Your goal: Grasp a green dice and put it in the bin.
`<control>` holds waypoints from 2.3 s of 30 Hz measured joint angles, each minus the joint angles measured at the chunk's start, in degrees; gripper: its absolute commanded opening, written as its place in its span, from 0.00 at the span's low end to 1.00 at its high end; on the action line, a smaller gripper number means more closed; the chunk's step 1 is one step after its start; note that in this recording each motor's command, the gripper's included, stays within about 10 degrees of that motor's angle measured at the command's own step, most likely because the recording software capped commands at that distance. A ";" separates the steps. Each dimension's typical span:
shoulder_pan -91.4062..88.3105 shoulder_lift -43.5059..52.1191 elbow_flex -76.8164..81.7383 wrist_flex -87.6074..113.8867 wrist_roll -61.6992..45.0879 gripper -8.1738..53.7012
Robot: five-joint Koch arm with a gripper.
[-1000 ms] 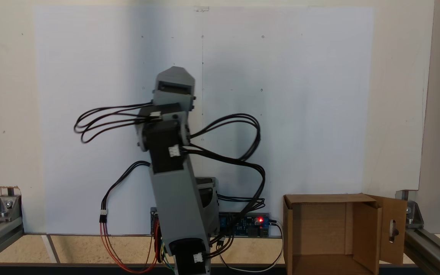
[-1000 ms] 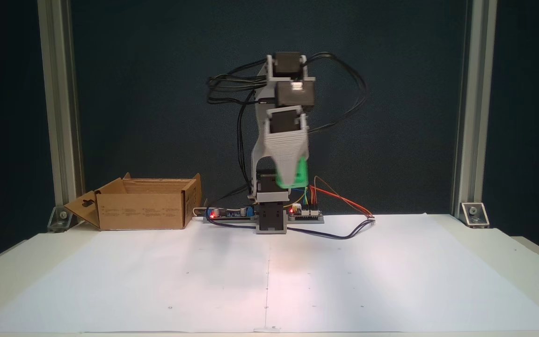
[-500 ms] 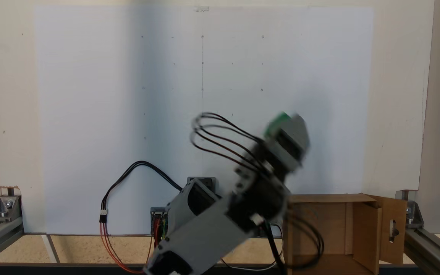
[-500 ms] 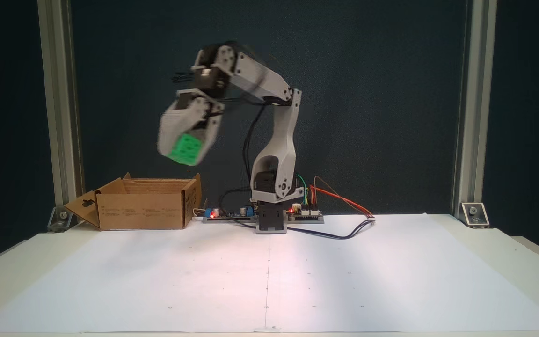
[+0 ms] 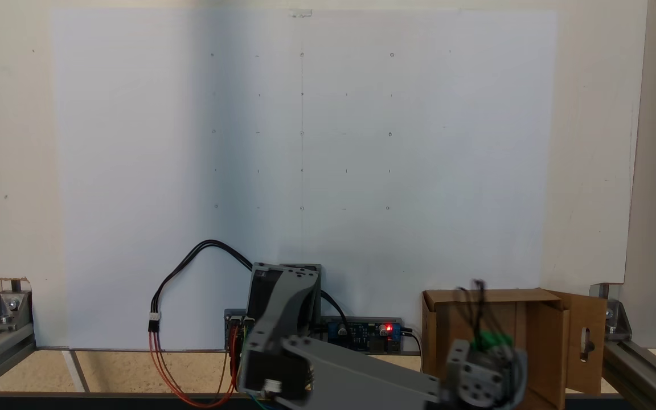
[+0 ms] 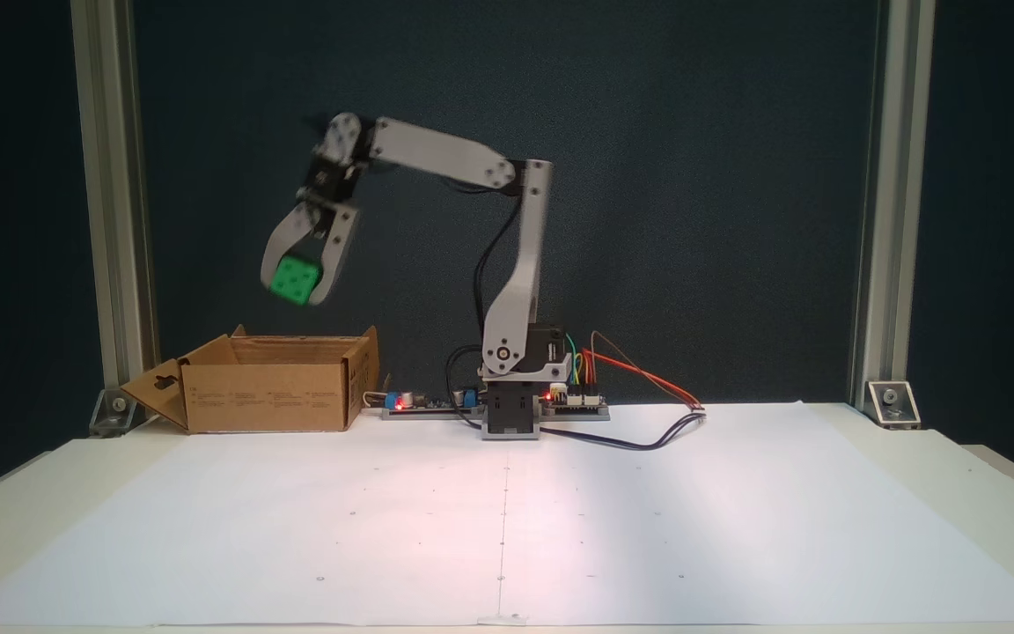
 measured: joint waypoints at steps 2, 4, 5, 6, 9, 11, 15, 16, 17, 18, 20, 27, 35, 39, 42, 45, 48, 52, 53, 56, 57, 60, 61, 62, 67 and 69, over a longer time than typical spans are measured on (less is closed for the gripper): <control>2.11 -3.78 -0.18 -0.70 -0.79 0.32; 2.72 -7.91 -0.18 -1.49 -1.49 0.32; 2.81 -9.76 -0.18 -2.29 -1.76 0.32; 2.81 -11.78 -0.18 -3.08 -1.85 0.32; 2.99 -18.98 -0.62 -7.91 -2.37 0.32; 3.08 -20.21 -0.70 -11.16 -2.55 0.32; 3.16 -20.30 -0.70 -15.12 -2.55 0.73; 3.43 -20.21 -0.79 -15.56 -2.55 0.76; 3.87 -20.13 -0.79 -16.00 -2.55 0.76; 4.31 -20.21 -0.79 -16.17 -2.46 0.76; 4.92 -19.95 -0.79 -16.26 -1.49 0.76; -2.29 -7.56 -4.66 -16.17 10.55 0.79; -32.96 7.03 -4.66 -16.17 15.21 0.87; -49.48 11.87 -3.25 -16.08 15.29 0.87; -61.79 16.26 -0.53 -16.08 15.29 0.87; -74.27 21.80 4.92 -16.08 15.29 0.86; -86.57 25.93 11.95 -17.67 15.29 0.86; -102.22 30.15 21.53 -26.54 15.29 0.86; -104.94 31.29 23.91 -28.92 15.29 0.87; -106.00 34.80 35.16 -37.09 15.29 0.87; -105.73 35.07 39.90 -39.73 15.29 0.87; -105.29 35.07 49.39 -46.32 15.29 0.88; -104.68 35.07 51.15 -48.96 15.29 0.88; -104.24 35.07 53.79 -51.68 15.29 0.87; -101.51 35.07 66.45 -63.90 15.21 0.85; -100.37 35.07 69.08 -68.73 15.21 0.84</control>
